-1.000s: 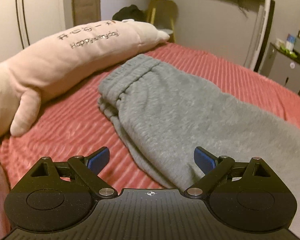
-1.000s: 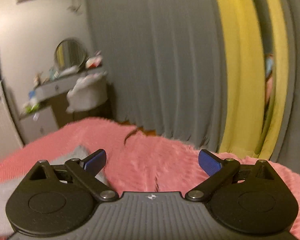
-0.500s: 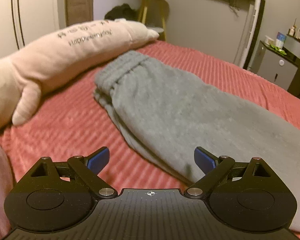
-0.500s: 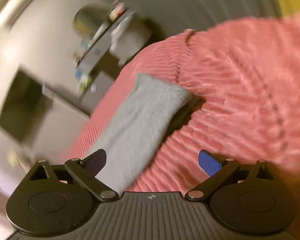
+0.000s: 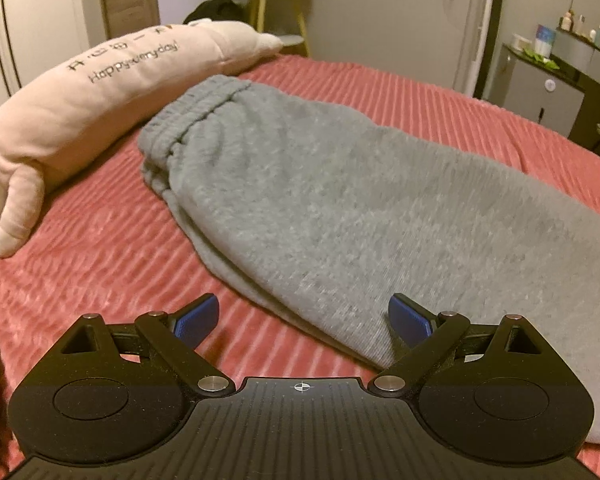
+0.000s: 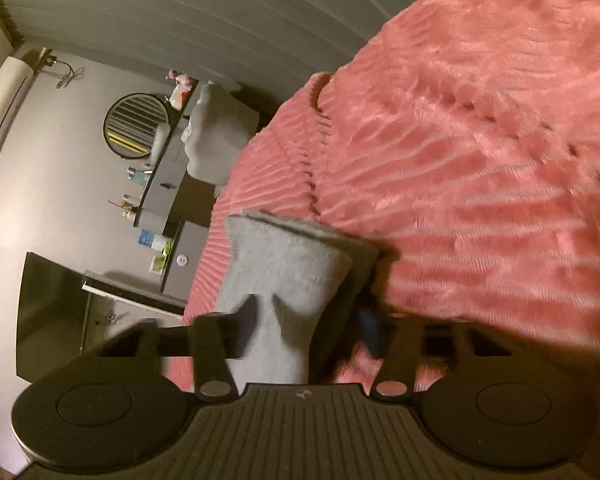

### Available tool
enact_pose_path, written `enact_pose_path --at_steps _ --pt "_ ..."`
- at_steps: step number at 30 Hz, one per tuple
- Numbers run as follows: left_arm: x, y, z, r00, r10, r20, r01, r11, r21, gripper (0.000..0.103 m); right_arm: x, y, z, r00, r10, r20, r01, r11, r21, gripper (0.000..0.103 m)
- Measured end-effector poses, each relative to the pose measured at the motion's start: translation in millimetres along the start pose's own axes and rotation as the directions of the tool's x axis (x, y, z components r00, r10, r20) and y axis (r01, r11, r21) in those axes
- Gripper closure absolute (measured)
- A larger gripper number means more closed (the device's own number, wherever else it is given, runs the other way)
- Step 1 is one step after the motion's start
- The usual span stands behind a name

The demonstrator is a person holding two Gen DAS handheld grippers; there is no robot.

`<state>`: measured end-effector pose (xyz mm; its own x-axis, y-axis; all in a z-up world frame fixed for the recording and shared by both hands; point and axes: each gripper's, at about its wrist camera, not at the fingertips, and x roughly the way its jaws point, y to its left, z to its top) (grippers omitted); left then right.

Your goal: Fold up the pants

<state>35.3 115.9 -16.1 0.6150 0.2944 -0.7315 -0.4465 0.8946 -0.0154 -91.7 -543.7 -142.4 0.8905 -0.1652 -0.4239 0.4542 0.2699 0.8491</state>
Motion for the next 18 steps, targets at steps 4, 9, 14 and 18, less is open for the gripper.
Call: enact_pose_path --at_steps 4,9,14,18 --pt "5 -1 1 1.0 -0.006 -0.005 0.006 1.0 0.0 0.007 6 5 0 0.998 0.055 0.001 -0.055 0.998 -0.015 0.067" --pt "8 -5 0 1.0 -0.023 -0.012 0.024 1.0 0.019 0.007 23 7 2 1.0 0.0 -0.005 0.0 1.0 -0.03 0.064" --pt "10 -14 -1 0.999 -0.037 -0.003 0.038 0.997 0.07 0.006 26 13 -2 0.999 -0.044 -0.001 0.044 0.995 -0.088 0.076" --pt "10 -19 -2 0.999 -0.042 0.012 0.04 0.994 0.1 0.006 29 10 -3 0.998 -0.064 -0.004 0.063 0.994 -0.094 0.078"
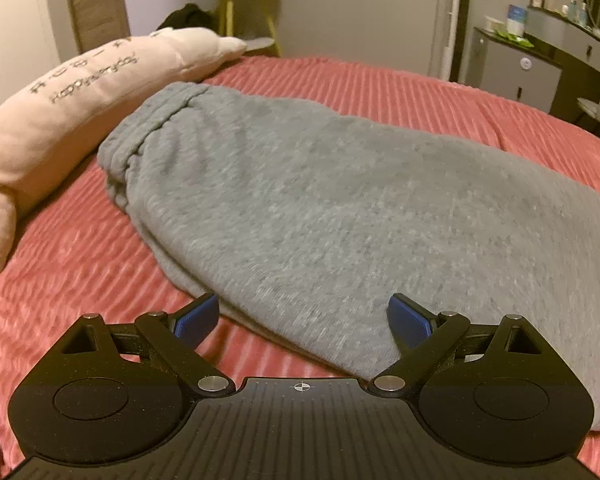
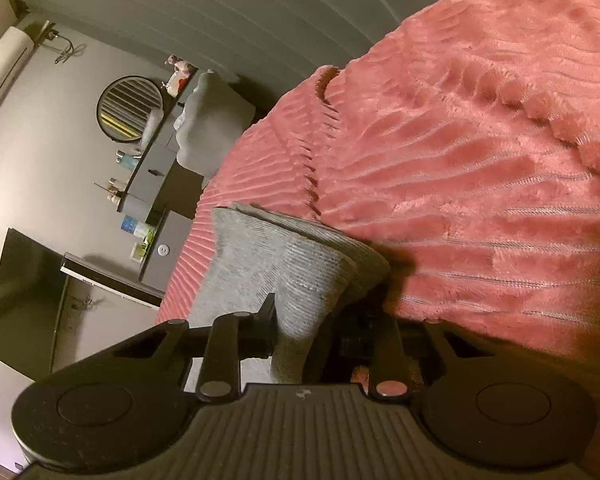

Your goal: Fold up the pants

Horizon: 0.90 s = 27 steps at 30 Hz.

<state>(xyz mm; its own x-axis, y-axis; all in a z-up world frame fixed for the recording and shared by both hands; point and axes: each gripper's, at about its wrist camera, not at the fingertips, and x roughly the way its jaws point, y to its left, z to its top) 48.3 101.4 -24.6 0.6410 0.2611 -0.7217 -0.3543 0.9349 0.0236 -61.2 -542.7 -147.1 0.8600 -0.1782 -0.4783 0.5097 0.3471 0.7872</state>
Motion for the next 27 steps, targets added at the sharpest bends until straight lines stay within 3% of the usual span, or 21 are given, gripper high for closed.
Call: enact_pose_path --at_steps 9,17,21,27 --pt "3 -1 0 1.0 -0.025 -0.006 0.025 1.0 0.013 0.006 7 21 -3 0.997 -0.082 -0.013 0.08 0.989 -0.122 0.068" --pt "4 3 1 0.999 -0.044 -0.009 0.044 0.999 -0.013 0.007 6 26 0 0.994 -0.109 -0.017 0.107 0.987 -0.12 0.067" --pt "4 3 1 0.999 -0.033 0.004 0.033 0.999 -0.007 0.007 -1 34 -3 0.991 -0.135 0.011 0.135 0.977 -0.168 0.078" --pt "4 4 2 1.0 -0.028 0.011 0.028 1.0 -0.011 0.007 -13 62 -14 0.984 -0.149 0.095 0.171 0.944 -0.282 0.081"
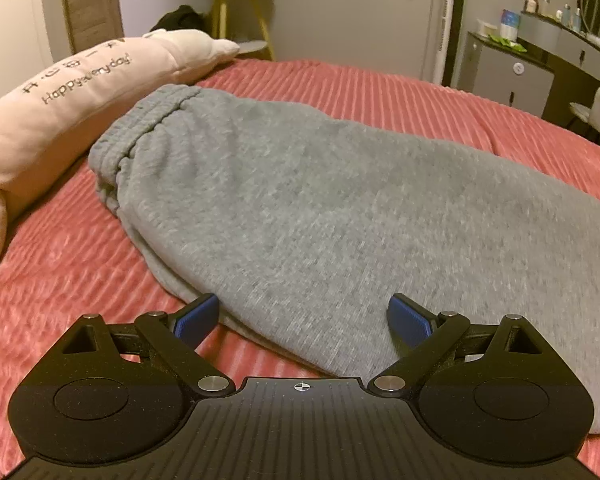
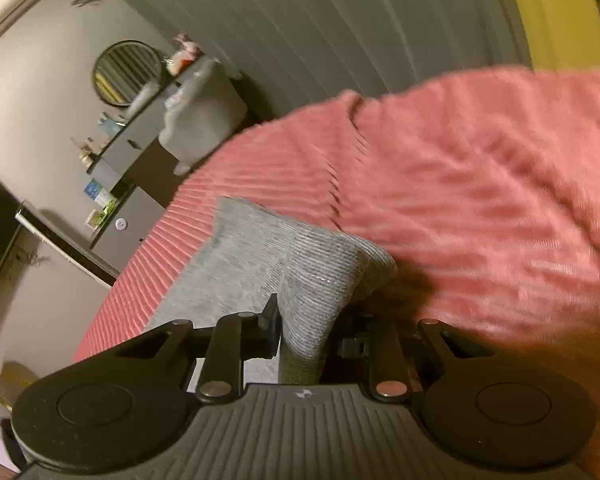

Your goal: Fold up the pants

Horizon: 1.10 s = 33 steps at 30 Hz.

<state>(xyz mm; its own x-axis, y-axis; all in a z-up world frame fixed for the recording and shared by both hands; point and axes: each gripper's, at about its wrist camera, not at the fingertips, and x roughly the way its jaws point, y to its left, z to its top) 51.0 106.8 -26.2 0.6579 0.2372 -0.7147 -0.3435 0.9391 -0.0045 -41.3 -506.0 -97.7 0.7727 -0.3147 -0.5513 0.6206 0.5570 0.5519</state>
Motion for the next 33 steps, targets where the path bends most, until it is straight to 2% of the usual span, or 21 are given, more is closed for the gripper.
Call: enact_pose_path --at_steps 3,6,8,10,11,13,16,18,19,20,21,22,23,24,26,27,28,29,30,32,33 --pt "0 1 1 1.0 0.001 0.002 -0.001 1.0 -0.006 0.007 -6 16 0 0.999 -0.034 0.021 0.036 0.997 -0.074 0.084" --pt "0 2 1 1.0 -0.008 0.005 0.008 1.0 -0.013 0.006 -23 49 0 0.997 -0.007 0.079 0.02 0.986 -0.165 0.086" --pt "0 2 1 1.0 -0.012 0.006 0.012 1.0 -0.01 0.006 -36 87 -8 0.992 0.027 0.121 0.012 0.949 -0.314 0.086" --pt "-1 1 0 1.0 -0.011 0.007 0.011 1.0 0.001 0.006 -48 133 -25 0.986 0.119 0.119 -0.047 0.876 -0.481 0.086" --pt "-1 0 0 1.0 -0.009 0.009 0.009 1.0 0.007 0.006 -53 157 -39 0.982 0.168 0.091 -0.088 0.821 -0.564 0.086" --pt "-3 0 -1 1.0 -0.007 0.016 0.007 1.0 0.015 0.007 -60 203 -80 0.969 0.247 -0.005 -0.176 0.677 -0.714 0.086" --pt "-6 2 0 1.0 -0.01 0.03 0.01 1.0 0.013 0.006 -64 246 -153 0.93 0.302 -0.208 -0.329 0.436 -0.838 0.085" --pt "-7 4 -1 0.999 -0.018 0.027 0.018 1.0 0.007 0.007 -59 258 -201 0.898 0.264 -0.352 -0.426 0.317 -0.848 0.084" --pt "-6 4 -1 0.999 -0.022 0.024 0.022 1.0 0.006 0.007 -54 261 -223 0.882 0.219 -0.416 -0.466 0.279 -0.84 0.083" --pt "-6 4 -1 0.999 -0.024 0.022 0.024 1.0 0.005 0.007 -50 267 -240 0.875 0.152 -0.459 -0.482 0.206 -0.851 0.081" --pt "-6 4 -2 0.999 -0.026 0.021 0.026 1.0 0.006 0.006 -50 271 -256 0.887 0.104 -0.45 -0.46 0.124 -0.879 0.08" --pt "-7 3 -2 0.999 -0.031 0.022 0.031 0.999 0.01 0.006 -56 271 -260 0.895 0.117 -0.431 -0.442 0.094 -0.892 0.078" --pt "-7 2 -2 0.999 -0.04 0.025 0.039 0.999 0.017 0.007 -62 271 -256 0.885 0.148 -0.442 -0.458 0.097 -0.884 0.072" --pt "-7 1 -2 0.998 -0.046 0.03 0.045 0.999 0.026 0.007 -65 270 -246 0.854 0.174 -0.49 -0.514 0.143 -0.846 0.057" --pt "-8 -3 -3 0.997 -0.061 0.038 0.059 0.997 0.047 0.007 -67 262 -216 0.782 0.25 -0.571 -0.623 0.313 -0.717 0.029" --pt "-8 -5 -3 0.996 -0.077 0.036 0.074 0.995 0.064 0.007 -68 250 -197 0.755 0.326 -0.569 -0.655 0.409 -0.636 0.025" --pt "-9 -8 -4 0.995 -0.094 0.036 0.091 0.993 0.08 0.007 -68 241 -187 0.752 0.366 -0.548 -0.657 0.483 -0.579 0.025" --pt "-10 -11 -5 0.993 -0.116 0.036 0.112 0.989 0.101 0.007 -65 229 -175 0.762 0.389 -0.518 -0.641 0.564 -0.52 0.025" --pt "-12 -14 -5 0.99 -0.137 0.033 0.132 0.984 0.121 0.007 -59 211 -163 0.786 0.389 -0.481 -0.6 0.669 -0.439 0.025" --pt "-16 -22 -7 0.982 -0.191 0.016 0.186 0.969 0.161 0.007 -42 179 -152 0.824 0.323 -0.466 -0.485 0.827 -0.285 0.025" --pt "-18 -26 -7 0.977 -0.215 0.005 0.211 0.962 0.174 0.007 -31 158 -149 0.834 0.276 -0.479 -0.397 0.902 -0.172 0.036"
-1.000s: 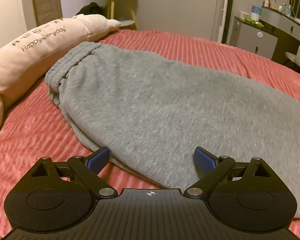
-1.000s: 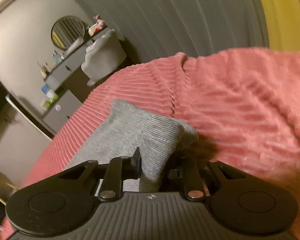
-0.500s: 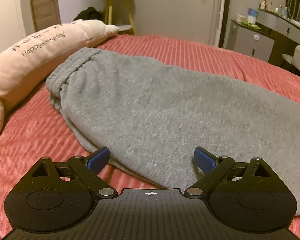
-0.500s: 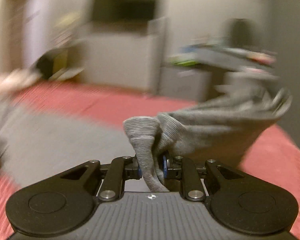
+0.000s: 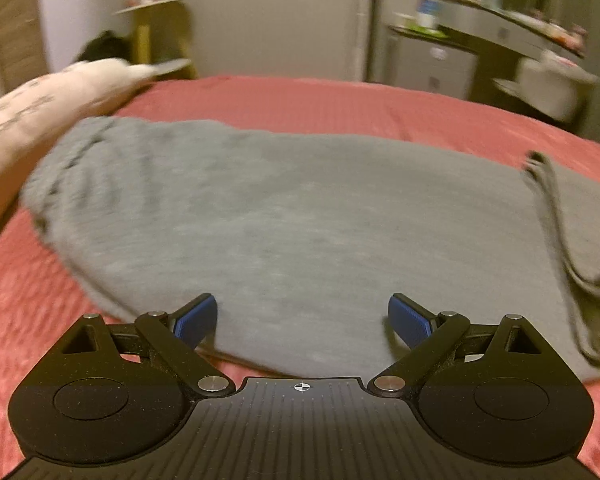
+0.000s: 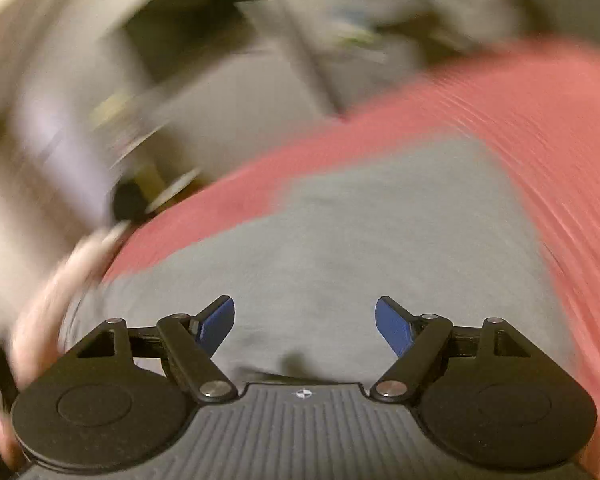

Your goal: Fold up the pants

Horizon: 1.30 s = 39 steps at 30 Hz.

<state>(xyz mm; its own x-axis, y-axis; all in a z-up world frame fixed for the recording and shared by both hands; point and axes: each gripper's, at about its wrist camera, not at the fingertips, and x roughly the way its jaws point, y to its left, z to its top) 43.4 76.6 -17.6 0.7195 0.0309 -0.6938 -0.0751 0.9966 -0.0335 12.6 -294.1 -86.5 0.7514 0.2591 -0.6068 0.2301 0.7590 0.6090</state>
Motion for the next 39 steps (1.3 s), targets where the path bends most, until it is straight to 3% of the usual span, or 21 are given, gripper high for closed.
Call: enact_pose_path --at_steps 2,4,8,10,12,14,17,20,24,27,30,31,33,34,36,39 --pt "-5 -11 5 0.997 -0.073 -0.017 0.073 0.997 0.006 0.01 -11 -28 0 0.999 0.012 0.033 -0.017 0.984 0.175 0.064" --pt "-9 -26 12 0.984 -0.175 -0.041 0.174 0.984 -0.031 0.012 -28 -34 -3 0.993 0.008 0.117 -0.031 0.981 0.192 0.064" --pt "-1 -60 27 0.921 -0.38 -0.083 0.366 0.92 -0.14 0.018 -47 -33 -13 0.985 0.05 0.166 -0.075 0.986 0.148 0.041" --pt "10 -79 31 0.882 -0.453 -0.13 0.422 0.882 -0.21 0.022 -62 -49 -14 0.982 0.081 0.172 -0.109 0.981 0.158 0.036" --pt "22 -99 32 0.842 -0.507 -0.184 0.46 0.854 -0.245 0.034 -58 -46 -13 0.978 0.104 0.179 -0.137 0.973 0.186 0.029" --pt "35 -118 34 0.818 -0.523 -0.239 0.47 0.847 -0.247 0.042 -49 -47 -12 0.976 0.122 0.182 -0.161 0.963 0.215 0.027" --pt "47 -140 36 0.806 -0.514 -0.294 0.459 0.856 -0.238 0.064 -38 -53 -9 0.977 0.135 0.164 -0.174 0.952 0.25 0.027" --pt "36 -153 41 0.855 -0.449 -0.26 0.428 0.894 -0.135 0.089 -33 -54 -8 0.977 0.141 0.158 -0.178 0.951 0.252 0.026" --pt "6 -166 46 0.897 -0.411 -0.162 0.418 0.908 0.011 0.091 -26 -52 -7 0.975 0.156 0.161 -0.193 0.948 0.253 0.024" --pt "-18 -170 47 0.888 -0.448 -0.099 0.454 0.89 0.039 0.092 -23 -53 -4 0.974 0.158 0.162 -0.196 0.947 0.256 0.024" --pt "-23 -164 39 0.845 -0.517 -0.138 0.516 0.855 -0.043 0.092 -23 -53 -3 0.974 0.159 0.162 -0.197 0.946 0.258 0.022" --pt "-20 -162 34 0.852 -0.499 -0.159 0.499 0.866 -0.039 0.092 -23 -54 -3 0.974 0.157 0.163 -0.196 0.946 0.259 0.022" --pt "-7 -162 18 0.889 -0.404 -0.214 0.418 0.908 0.023 0.092 -23 -53 -3 0.974 0.156 0.163 -0.195 0.947 0.257 0.021" --pt "5 -161 9 0.896 -0.361 -0.258 0.381 0.924 0.032 0.092 -23 -52 -3 0.975 0.155 0.161 -0.192 0.948 0.253 0.021" --pt "15 -149 -2 0.886 -0.377 -0.271 0.387 0.922 -0.018 0.091 -21 -51 -3 0.976 0.155 0.154 -0.189 0.951 0.245 0.02" --pt "4 -148 1 0.892 -0.382 -0.24 0.395 0.919 0.007 0.083 -22 -50 -3 0.976 0.154 0.156 -0.189 0.953 0.238 0.018"
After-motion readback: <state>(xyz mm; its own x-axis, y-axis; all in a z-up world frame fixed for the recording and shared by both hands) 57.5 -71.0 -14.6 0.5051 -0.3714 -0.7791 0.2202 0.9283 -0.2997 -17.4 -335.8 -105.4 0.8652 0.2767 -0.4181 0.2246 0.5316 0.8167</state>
